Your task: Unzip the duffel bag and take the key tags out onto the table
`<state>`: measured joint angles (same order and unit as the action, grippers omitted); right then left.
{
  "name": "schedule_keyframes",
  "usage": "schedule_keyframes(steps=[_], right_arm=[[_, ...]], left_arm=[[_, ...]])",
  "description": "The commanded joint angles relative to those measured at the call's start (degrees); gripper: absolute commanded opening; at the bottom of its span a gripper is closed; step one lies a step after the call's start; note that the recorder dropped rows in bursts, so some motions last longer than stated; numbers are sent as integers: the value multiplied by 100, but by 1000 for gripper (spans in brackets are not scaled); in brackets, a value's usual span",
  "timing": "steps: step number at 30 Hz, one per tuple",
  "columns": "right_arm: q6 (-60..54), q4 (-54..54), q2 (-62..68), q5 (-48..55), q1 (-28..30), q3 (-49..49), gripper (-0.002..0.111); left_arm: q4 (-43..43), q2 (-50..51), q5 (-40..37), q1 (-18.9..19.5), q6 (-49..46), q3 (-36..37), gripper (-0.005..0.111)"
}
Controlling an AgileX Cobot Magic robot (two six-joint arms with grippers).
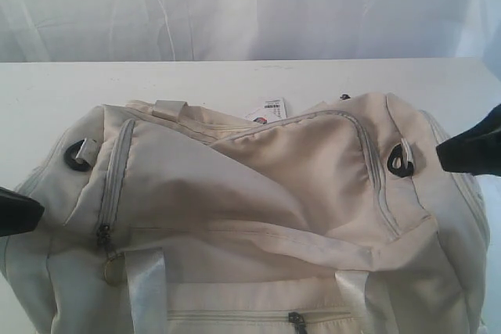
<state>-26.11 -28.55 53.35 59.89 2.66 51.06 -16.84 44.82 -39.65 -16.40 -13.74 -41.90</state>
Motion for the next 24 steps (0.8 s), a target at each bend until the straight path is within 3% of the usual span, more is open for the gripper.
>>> schedule_keyframes(steps=[1, 14, 21, 24], right_arm=[[388, 573, 738, 143, -715, 367, 0], [1338, 907, 2015, -902, -3728, 768, 0], [756, 905, 2771, -1525, -4226, 768, 2], [668, 850, 3058, -1525, -4226, 768, 16]], left_arm=[[-89, -13, -39, -35, -3, 22, 0], [-89, -13, -39, -35, -3, 22, 0], [-89, -13, -39, -35, -3, 22, 0], [-89, -13, -39, -35, -3, 22, 0]])
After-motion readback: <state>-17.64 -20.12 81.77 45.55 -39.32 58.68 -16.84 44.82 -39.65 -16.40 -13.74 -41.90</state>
